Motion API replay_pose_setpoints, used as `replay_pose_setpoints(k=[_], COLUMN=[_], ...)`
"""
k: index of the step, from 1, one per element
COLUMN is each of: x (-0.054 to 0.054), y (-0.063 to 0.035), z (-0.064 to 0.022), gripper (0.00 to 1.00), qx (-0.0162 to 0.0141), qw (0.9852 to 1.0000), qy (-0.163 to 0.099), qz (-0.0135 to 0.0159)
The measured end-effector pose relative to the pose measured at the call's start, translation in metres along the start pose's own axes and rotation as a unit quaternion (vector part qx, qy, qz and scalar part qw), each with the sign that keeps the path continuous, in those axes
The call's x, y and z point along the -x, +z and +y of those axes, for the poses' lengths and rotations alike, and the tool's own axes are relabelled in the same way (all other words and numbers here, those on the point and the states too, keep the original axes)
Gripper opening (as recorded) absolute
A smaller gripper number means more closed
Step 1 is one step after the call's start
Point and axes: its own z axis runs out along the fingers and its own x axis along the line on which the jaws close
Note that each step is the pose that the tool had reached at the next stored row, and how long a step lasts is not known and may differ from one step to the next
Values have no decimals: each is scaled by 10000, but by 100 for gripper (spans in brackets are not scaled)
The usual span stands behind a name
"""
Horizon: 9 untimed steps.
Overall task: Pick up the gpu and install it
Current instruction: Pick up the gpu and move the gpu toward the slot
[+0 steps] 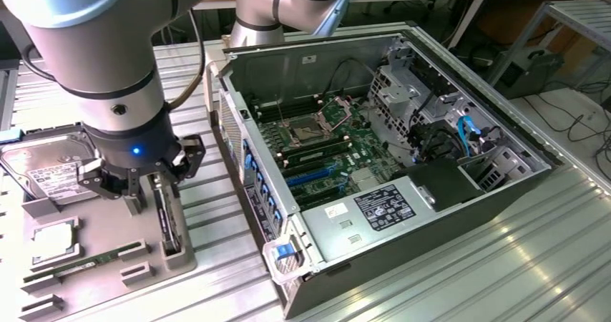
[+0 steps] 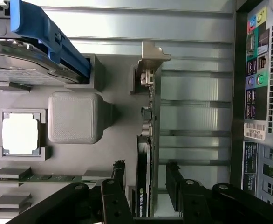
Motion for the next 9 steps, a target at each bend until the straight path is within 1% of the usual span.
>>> replay_pose_setpoints(k=[4, 6, 9], x=[-3, -6, -8], y=[73, 139, 207], z=[-3, -6, -9], gripper=[48, 48, 48], qx=[0, -1, 0], qw=[10000, 10000, 10000], qy=[-9, -15, -21], qz=[1, 2, 1])
